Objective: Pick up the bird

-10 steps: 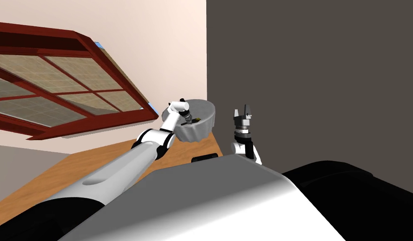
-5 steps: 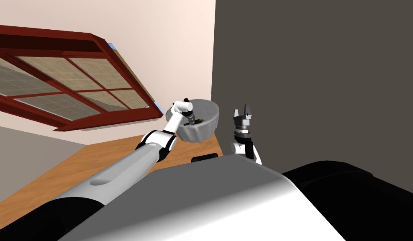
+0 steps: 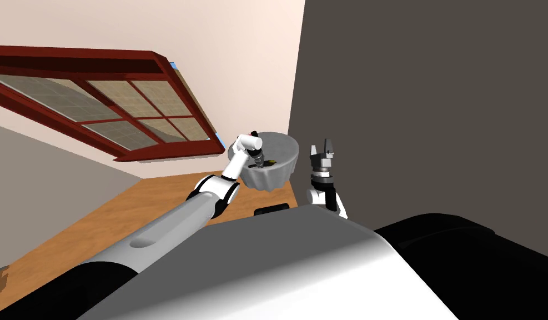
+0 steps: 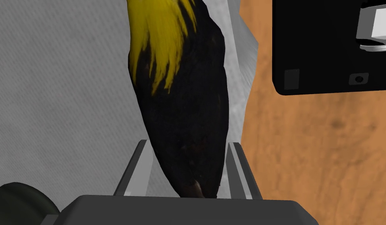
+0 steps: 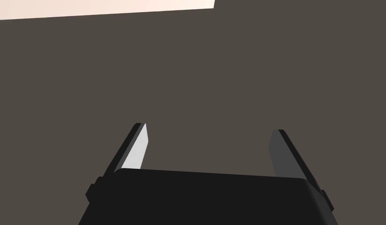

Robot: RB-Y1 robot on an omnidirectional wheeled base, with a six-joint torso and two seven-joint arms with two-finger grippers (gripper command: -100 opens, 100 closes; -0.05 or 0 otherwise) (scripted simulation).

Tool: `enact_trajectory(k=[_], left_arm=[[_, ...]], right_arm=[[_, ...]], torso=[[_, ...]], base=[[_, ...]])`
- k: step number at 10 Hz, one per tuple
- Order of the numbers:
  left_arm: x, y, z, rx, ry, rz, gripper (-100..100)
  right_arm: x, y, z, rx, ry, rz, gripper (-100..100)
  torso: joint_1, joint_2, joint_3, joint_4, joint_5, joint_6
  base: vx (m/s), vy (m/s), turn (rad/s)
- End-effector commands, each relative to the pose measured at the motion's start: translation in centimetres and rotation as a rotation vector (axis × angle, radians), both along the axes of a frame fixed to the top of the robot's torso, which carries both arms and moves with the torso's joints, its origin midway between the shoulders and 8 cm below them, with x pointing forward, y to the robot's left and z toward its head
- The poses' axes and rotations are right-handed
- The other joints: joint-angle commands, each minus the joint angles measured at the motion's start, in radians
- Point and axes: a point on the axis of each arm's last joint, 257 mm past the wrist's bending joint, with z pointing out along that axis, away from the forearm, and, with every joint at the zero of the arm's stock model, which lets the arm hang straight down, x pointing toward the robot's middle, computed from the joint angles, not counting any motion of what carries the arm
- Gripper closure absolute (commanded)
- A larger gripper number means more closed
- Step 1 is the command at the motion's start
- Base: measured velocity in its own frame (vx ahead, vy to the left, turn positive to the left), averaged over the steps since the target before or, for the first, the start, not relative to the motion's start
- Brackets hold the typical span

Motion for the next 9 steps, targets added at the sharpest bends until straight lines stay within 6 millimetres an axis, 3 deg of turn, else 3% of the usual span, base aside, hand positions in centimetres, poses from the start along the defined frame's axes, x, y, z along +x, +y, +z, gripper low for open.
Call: enact_trajectory(k=[1,2,3,5,8,9], left_arm=[[-0.9,-1.3,0.7,-0.005,-0.012,-0.027,100],[-2.4,-2.6,0.4,0.001,0.005,-0.056,100],[-2.3,-3.0,1.0,-0.008,-0.014,-0.065,100],[-5.4,-5.6,1.1,-0.004,0.003,-0.130,100],[-5.2,-5.9,1.6,-0.012,-0.012,-0.136,100],[-5.3,-5.9,1.6,-0.012,-0.014,-0.137,0]], right_arm=[[0.0,0.0,0.0,0.000,0.000,0.000,0],[0.0,0.0,0.0,0.000,0.000,0.000,0],[0.0,0.0,0.0,0.000,0.000,0.000,0],[0.0,0.0,0.0,0.000,0.000,0.000,0],[0.0,0.0,0.0,0.000,0.000,0.000,0],[0.0,0.0,0.0,0.000,0.000,0.000,0]], torso=[[0.000,0.000,0.000,0.000,0.000,0.000],[-0.001,0.001,0.000,0.000,0.000,0.001],[-0.001,0.001,0.001,0.000,0.000,0.001],[-0.001,0.003,0.002,0.001,0.000,0.001],[0.000,0.004,0.003,0.001,0.000,0.002],[0.001,0.006,0.004,0.002,0.000,0.002]], base=[[0.093,-0.020,0.149],[0.079,-0.011,0.250],[0.054,-0.011,0.106],[0.082,-0.028,0.273],[0.041,-0.007,0.052],[0.000,0.000,0.000]])
